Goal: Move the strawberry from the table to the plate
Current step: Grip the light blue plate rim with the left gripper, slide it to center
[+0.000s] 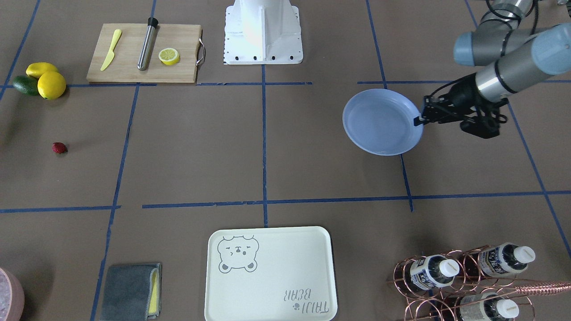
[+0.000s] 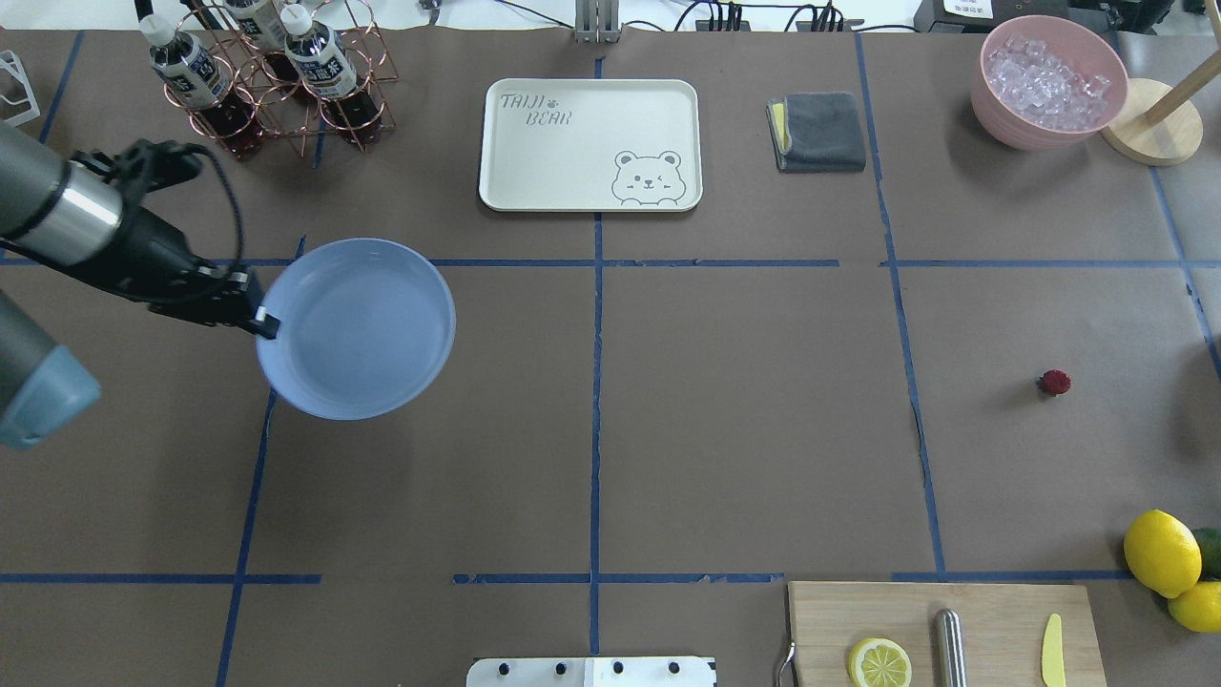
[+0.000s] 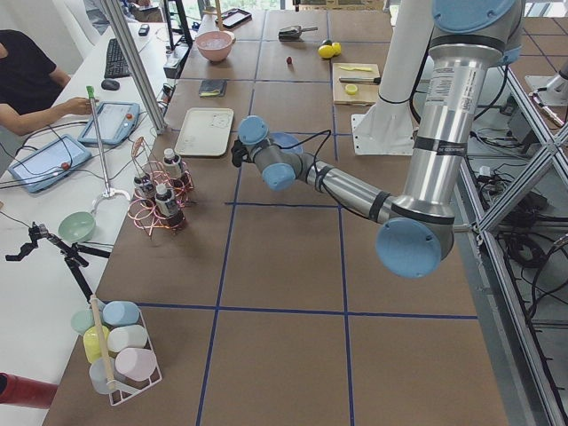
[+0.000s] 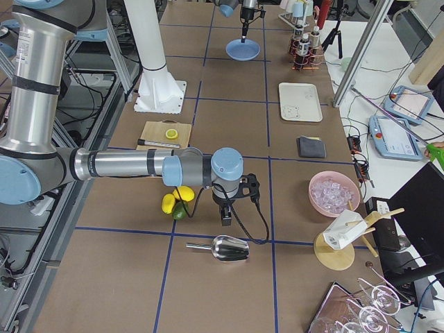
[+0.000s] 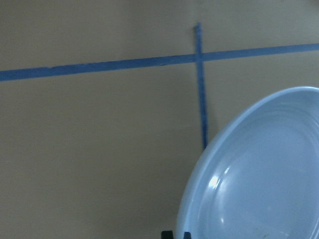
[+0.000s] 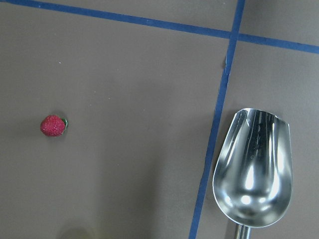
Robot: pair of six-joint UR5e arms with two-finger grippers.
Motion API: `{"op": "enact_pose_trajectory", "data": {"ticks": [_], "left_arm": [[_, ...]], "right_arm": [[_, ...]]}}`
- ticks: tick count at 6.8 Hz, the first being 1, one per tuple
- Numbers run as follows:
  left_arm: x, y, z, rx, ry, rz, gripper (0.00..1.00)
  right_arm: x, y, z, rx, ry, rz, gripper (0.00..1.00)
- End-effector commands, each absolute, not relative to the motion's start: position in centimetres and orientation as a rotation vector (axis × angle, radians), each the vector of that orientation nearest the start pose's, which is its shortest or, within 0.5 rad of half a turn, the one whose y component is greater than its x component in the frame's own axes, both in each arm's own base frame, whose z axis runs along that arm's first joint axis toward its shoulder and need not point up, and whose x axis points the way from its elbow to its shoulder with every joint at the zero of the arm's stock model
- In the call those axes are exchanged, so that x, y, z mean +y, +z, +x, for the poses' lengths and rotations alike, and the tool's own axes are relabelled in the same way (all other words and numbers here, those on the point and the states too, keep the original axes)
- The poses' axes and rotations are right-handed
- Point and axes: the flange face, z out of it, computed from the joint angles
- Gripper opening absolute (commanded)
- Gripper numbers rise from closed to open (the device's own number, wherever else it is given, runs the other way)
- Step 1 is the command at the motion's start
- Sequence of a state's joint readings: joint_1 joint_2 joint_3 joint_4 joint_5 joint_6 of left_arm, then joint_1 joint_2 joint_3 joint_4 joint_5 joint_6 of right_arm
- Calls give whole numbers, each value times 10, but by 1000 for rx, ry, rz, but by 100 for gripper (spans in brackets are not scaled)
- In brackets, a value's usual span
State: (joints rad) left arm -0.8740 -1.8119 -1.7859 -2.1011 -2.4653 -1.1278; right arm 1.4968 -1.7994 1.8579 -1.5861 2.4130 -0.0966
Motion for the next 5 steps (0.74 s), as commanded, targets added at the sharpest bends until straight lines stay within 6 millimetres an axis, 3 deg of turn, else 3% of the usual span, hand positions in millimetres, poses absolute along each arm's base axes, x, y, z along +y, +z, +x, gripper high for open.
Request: {"op": "enact_pose_trajectory", "data": {"ticks": [1,3,5], "left_arm": [[-416,256,442,1262,-1,-156,0],[-405,253,509,1223,6,-136,0],[-415,280,534,1187,-11,-128,0]], "right_arm": [[-401,616,30,-843,-178,50,100],[-399,617,30,-843,-177,49,100],[-398,618,30,-843,-177,47,100]]}}
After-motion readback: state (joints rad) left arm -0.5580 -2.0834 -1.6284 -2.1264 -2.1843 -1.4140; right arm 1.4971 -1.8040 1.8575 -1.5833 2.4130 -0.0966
